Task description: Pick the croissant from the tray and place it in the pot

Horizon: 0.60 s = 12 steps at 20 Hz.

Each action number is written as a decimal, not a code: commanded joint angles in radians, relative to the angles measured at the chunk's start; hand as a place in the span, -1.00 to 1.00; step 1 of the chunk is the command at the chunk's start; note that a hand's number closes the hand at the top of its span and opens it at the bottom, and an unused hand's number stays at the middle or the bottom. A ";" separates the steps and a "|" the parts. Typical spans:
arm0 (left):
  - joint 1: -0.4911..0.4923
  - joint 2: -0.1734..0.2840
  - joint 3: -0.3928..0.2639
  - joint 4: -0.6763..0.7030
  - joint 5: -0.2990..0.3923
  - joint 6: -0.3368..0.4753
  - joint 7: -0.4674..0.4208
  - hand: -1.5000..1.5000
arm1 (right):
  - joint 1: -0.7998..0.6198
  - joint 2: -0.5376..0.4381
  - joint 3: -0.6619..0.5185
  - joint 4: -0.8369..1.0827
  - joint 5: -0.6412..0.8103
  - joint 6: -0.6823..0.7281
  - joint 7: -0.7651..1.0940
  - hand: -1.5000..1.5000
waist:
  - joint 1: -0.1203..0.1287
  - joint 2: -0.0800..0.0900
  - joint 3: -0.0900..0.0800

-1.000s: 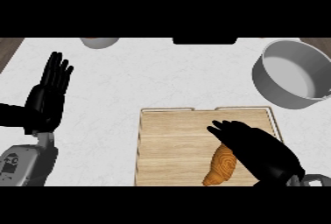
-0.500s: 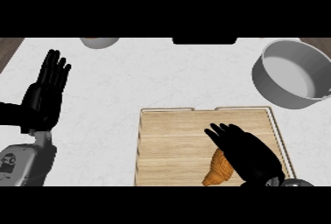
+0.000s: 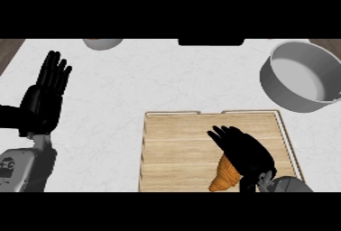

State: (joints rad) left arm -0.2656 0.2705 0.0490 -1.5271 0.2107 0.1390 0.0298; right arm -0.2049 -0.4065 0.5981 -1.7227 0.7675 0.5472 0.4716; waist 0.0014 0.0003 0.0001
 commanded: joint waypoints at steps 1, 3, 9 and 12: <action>0.030 -0.026 -0.026 -0.118 -0.047 0.053 0.086 0.00 | 0.059 0.012 0.005 0.033 0.070 -0.055 -0.072 -1.00 | 0.000 -0.002 0.000; 0.013 -0.034 -0.001 -0.022 -0.042 0.005 0.002 0.00 | 0.036 0.091 0.012 0.072 0.093 -0.031 -0.052 -1.00 | -0.001 -0.001 0.000; 0.003 -0.012 0.026 -0.051 -0.022 0.006 0.060 0.00 | 0.015 0.053 0.073 0.097 0.131 -0.062 -0.211 1.00 | 0.004 -0.001 0.000; -0.041 -0.007 0.034 0.038 -0.026 -0.024 0.020 0.00 | -0.008 0.050 0.060 0.164 0.152 -0.120 -0.291 1.00 | 0.002 0.002 0.000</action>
State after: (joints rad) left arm -0.2842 0.2446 0.0637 -1.5138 0.1743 0.1378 0.0352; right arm -0.2266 -0.3680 0.6208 -1.6466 0.8988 0.4903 0.2886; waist -0.0005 -0.0131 -0.0142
